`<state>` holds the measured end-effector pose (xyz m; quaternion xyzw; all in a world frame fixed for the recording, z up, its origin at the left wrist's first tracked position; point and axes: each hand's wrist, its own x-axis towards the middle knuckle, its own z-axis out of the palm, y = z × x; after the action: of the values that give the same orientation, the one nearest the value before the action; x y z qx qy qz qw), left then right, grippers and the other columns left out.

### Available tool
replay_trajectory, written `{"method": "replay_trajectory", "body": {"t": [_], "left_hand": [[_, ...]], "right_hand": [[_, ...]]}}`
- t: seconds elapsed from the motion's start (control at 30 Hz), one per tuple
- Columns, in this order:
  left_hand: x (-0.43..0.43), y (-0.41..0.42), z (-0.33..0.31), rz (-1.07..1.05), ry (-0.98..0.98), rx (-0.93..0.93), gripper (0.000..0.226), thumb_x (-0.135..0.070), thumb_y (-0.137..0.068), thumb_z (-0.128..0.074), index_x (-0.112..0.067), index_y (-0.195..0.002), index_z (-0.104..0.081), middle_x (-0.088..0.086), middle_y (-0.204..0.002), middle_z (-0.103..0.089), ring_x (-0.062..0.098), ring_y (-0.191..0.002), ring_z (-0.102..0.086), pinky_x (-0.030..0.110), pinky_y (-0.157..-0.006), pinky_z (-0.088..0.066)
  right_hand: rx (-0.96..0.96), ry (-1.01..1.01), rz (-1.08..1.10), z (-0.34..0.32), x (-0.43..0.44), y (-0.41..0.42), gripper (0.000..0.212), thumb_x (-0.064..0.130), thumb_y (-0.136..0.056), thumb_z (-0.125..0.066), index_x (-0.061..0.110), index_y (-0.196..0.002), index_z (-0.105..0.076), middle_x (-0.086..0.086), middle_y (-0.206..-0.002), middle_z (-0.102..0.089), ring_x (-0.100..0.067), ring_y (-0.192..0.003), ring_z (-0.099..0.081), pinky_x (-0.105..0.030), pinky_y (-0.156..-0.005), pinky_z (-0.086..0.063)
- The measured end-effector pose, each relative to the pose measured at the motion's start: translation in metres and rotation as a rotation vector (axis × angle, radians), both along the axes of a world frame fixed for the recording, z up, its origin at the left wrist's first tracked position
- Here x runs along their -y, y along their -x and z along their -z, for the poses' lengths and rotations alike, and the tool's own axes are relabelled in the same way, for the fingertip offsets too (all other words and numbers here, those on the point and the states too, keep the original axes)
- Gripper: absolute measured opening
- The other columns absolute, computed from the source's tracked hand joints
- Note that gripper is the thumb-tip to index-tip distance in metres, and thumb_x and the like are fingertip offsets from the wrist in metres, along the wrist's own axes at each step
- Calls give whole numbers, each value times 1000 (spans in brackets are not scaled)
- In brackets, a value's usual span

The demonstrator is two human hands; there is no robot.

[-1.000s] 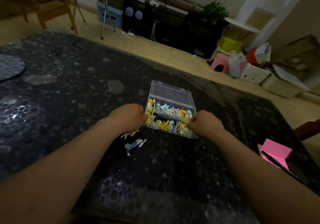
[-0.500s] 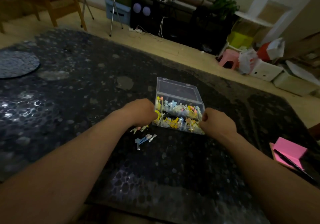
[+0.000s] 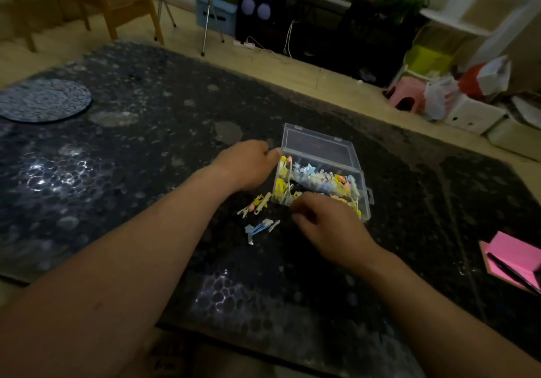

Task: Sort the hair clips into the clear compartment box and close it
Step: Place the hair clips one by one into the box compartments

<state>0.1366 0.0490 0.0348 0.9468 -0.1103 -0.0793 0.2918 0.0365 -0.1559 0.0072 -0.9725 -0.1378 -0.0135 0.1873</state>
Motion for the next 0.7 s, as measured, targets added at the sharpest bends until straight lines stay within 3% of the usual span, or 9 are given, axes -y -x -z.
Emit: {"method": "replay_trajectory", "body": {"t": [0.2, 0.4, 0.53, 0.7], "left_hand": [[3, 2, 8, 81, -71, -74, 45, -58, -106, -34, -20, -98, -57, 9, -113, -63, 29, -104, -60, 40, -88, -47], [5, -4, 12, 93, -86, -73, 41, -55, -107, -37, -19, -100, -57, 11, -120, -64, 29, -106, -59, 38, -84, -43], [6, -2, 13, 103, -112, -63, 41, -55, -107, -38, -19, -100, -57, 10, -116, -64, 30, -106, -60, 37, -82, -42], [7, -2, 18, 106, -98, -102, 41, -58, -105, -37, -24, -95, -56, 1, -97, -59, 23, -92, -59, 38, -78, -45]], "right_hand": [[-58, 22, -64, 16, -18, -4, 23, 39, -99, -69, 31, -121, -68, 10, -114, -66, -13, -103, -62, -37, -83, -55], [-56, 42, -89, 16, -18, -2, 13, 35, -99, -69, 24, -105, -67, 4, -106, -60, -18, -98, -58, -41, -78, -52], [-37, 77, -93, 14, -14, 3, 12, 32, -99, -66, 20, -99, -61, 1, -101, -57, -19, -89, -56, -38, -72, -49], [-68, 163, -71, 8, -6, 10, 9, 31, -101, -60, 22, -99, -59, 1, -100, -60, -20, -87, -58, -38, -72, -51]]}}
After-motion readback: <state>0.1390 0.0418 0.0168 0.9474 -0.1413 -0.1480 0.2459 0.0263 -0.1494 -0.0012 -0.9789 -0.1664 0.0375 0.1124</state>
